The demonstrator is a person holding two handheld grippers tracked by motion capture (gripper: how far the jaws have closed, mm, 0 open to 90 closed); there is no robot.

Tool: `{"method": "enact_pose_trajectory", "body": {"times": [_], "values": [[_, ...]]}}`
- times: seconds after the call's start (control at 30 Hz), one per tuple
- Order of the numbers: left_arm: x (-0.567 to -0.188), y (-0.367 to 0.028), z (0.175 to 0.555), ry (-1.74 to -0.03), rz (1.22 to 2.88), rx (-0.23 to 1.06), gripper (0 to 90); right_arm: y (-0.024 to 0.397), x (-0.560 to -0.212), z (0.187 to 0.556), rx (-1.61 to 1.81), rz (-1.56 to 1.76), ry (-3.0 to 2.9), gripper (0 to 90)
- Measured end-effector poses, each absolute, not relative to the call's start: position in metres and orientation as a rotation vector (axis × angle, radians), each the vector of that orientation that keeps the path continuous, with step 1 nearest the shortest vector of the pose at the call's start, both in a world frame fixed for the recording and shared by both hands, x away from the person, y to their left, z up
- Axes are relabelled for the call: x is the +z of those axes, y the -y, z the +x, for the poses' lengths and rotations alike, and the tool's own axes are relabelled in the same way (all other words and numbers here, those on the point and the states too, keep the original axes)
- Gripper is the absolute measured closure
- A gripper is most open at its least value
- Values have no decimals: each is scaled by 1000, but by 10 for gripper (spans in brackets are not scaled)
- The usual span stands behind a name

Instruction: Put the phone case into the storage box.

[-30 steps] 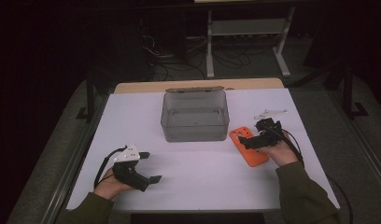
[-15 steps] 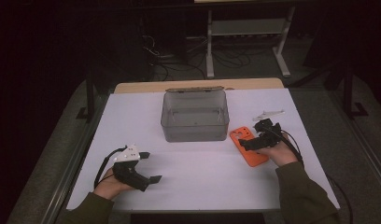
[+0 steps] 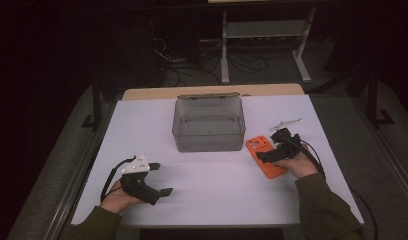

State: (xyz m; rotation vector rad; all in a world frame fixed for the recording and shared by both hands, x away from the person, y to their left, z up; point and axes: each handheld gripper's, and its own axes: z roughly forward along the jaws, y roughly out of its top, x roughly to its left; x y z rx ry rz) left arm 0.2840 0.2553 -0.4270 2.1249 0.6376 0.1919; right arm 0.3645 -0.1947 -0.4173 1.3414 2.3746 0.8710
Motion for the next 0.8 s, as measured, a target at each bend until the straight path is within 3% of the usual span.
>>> {"method": "enact_pose_trajectory", "body": {"times": [0.8], "values": [[-427,-256,284,-636,2125,193,0,190,-430,365,760,1355,-2452,0]]}}
